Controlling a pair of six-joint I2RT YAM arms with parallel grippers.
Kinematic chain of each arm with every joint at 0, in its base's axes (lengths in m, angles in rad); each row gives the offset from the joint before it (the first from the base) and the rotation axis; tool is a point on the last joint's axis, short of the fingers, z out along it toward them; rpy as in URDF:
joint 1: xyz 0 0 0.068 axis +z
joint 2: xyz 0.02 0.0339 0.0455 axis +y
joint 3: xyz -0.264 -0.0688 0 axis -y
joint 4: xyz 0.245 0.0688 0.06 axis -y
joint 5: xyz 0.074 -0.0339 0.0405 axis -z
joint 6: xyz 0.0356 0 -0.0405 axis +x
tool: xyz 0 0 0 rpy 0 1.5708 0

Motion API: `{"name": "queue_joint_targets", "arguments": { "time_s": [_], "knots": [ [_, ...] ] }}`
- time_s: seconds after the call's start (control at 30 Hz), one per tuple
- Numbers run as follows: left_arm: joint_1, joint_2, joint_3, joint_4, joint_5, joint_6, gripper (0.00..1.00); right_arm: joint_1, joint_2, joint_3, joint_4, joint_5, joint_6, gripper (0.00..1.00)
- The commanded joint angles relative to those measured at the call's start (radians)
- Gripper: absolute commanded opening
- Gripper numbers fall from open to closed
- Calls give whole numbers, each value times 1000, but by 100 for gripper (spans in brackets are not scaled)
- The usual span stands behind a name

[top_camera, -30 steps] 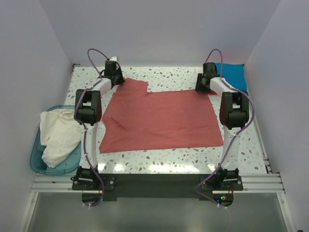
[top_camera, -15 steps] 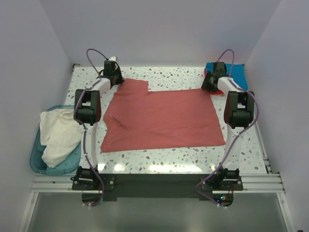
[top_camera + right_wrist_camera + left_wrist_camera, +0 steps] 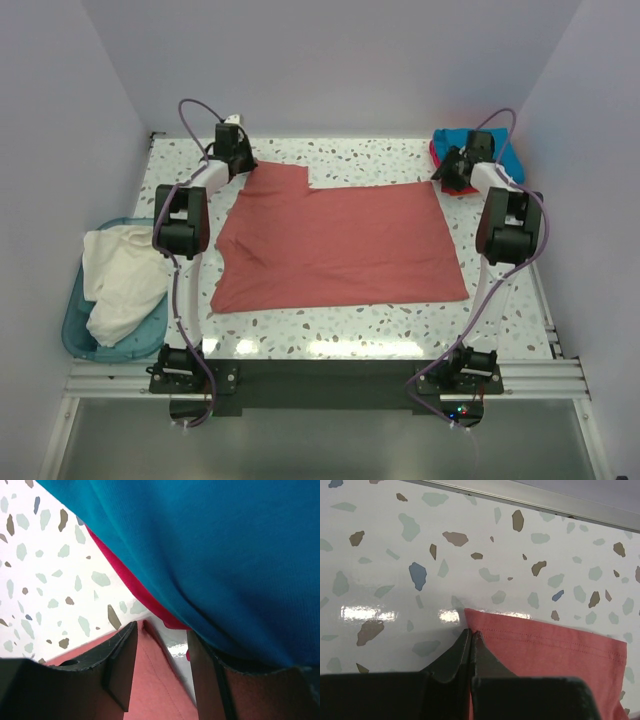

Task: Fold and stack the t-shirts
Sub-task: Fold the tshirt

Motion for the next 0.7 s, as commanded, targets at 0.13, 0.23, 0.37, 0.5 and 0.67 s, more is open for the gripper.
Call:
{"name": "queue_joint_targets", "arguments": {
  "time_s": [0.13,0.23,0.37,0.5,0.67],
  "knots": [
    [10,-14,53,32,15,-5,0,-11,48,25,11,30,12,48],
    [12,-12,61,35,15,-5,0,-6,41,7,22,54,6,48],
    [10,-5,75,30,27,-7,0,12,23,-1,34,92,-19,48],
    [12,2,87,29,38,-13,0,56,23,13,27,151,-48,49],
    [12,-5,87,30,38,-13,0,78,51,59,-22,208,-63,49]
  ]
}}
